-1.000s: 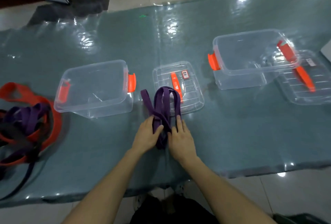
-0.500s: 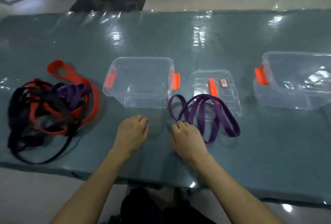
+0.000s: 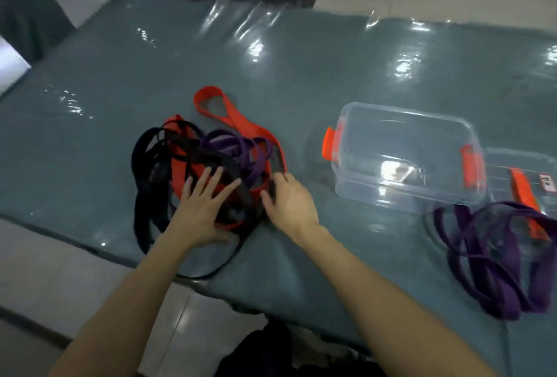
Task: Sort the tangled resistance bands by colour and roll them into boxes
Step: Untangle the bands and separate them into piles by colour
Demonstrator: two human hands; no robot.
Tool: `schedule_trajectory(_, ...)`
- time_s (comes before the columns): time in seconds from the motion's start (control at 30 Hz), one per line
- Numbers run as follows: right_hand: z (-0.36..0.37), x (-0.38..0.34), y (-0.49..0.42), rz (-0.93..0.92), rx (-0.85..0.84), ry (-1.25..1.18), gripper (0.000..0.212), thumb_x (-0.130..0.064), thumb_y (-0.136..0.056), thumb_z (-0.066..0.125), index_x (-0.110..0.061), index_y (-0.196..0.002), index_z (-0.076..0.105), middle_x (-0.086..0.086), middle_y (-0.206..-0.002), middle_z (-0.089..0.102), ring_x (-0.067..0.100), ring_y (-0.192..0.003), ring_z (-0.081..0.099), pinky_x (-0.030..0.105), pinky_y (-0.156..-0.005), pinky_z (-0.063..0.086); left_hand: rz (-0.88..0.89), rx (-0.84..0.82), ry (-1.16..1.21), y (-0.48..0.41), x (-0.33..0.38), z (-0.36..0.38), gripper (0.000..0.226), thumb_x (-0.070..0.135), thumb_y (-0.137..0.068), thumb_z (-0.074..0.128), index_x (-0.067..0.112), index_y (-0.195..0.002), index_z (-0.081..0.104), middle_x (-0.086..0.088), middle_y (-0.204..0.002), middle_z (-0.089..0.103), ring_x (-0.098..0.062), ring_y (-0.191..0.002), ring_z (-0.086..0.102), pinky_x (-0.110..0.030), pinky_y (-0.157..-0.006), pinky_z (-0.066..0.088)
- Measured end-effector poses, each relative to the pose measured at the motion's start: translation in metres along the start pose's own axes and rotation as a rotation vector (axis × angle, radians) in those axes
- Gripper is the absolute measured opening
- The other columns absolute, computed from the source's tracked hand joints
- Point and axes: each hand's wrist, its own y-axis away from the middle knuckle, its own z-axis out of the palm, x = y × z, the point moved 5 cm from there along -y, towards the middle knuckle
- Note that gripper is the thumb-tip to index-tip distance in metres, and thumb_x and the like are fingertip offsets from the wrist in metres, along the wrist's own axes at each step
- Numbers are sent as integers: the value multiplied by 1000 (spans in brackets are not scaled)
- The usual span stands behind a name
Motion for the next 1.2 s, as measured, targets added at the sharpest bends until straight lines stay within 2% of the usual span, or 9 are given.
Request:
schedule_trajectory(0.1, 11, -16, -48, 100, 67, -36, 56, -43, -102, 66, -7, -143, 50, 17, -138, 57, 38, -124, 61, 47, -102, 53, 64, 11, -100, -15, -24, 9, 118, 80, -74, 74, 43, -171, 18, -4, -153, 54, -33, -140, 46, -48, -111, 41)
schedule_trajectory(0.2, 24, -21, -89, 241, 68, -64, 93, -60, -95, 71, -3, -159, 34, 21, -153, 49, 40, -139, 51, 49, -112, 48, 107, 256, -34, -20, -40, 3, 64, 61, -85, 81, 30, -138, 64, -4, -107, 62, -30, -103, 55, -44, -89, 45)
schedule_trajectory(0.33, 45, -25, -129, 446, -74, -119, 134, -80, -75, 79, 7, -161, 24, 26, -154, 53, 42, -146, 48, 47, -116, 45, 146, 413, -21, -6, -69, 13, 30, 47, -92, 76, 21, -107, 74, -11, -123, 61, -38, -119, 57, -53, -105, 43)
schedule_trajectory(0.47, 56, -48, -143, 349, -114, 72, 93, -65, -77, 85, -2, -137, 53, 19, -137, 64, 40, -134, 55, 46, -109, 50, 198, 323, 35, 9, -88, 27, 38, 43, -84, 89, 14, -104, 73, -13, -151, 62, -35, -151, 51, -56, -128, 33)
schedule_trajectory(0.63, 54, -72, -147, 186, -80, 246, 64, -48, -87, 72, -7, -133, 60, 19, -137, 57, 40, -132, 49, 49, -109, 45, 203, 525, 208, 9, -95, 12, 36, 44, -85, 90, 16, -90, 68, 1, -105, 75, -25, -132, 66, -47, -126, 39)
schedule_trajectory(0.8, 64, -69, -149, 306, -197, 196, 107, -92, -78, 58, -4, -138, 63, 19, -141, 54, 40, -136, 50, 52, -115, 43, 174, 424, 287, -4, -90, 10, 40, 52, -78, 91, 21, -87, 67, 8, -89, 69, -24, -115, 65, -40, -102, 51)
schedule_trajectory(0.97, 62, -37, -142, 268, -173, 215, 63, -55, -87, 79, -10, -130, 68, 14, -142, 49, 38, -136, 47, 49, -113, 45, 138, 256, 204, 1, -96, 44, 46, 44, -74, 96, 26, -110, 75, 12, -111, 70, -22, -121, 60, -40, -105, 52)
schedule_trajectory(1.1, 25, -38, -152, 191, -89, 70, 38, -35, -92, 74, -6, -115, 68, 20, -128, 60, 43, -128, 53, 49, -105, 49, 185, 537, 183, -4, -99, 19, 15, 36, -86, 88, 26, -95, 80, 12, -98, 74, -22, -114, 65, -48, -121, 41)
schedule_trajectory(1.2, -19, -61, -182, 128, -32, -122, 24, -28, -97, 70, -11, -105, 54, 20, -108, 69, 43, -105, 66, 41, -78, 47, 222, 649, 170, -25, -102, -25, 8, 22, -87, 83, 22, -94, 78, 8, -106, 76, -24, -127, 66, -54, -125, 39)
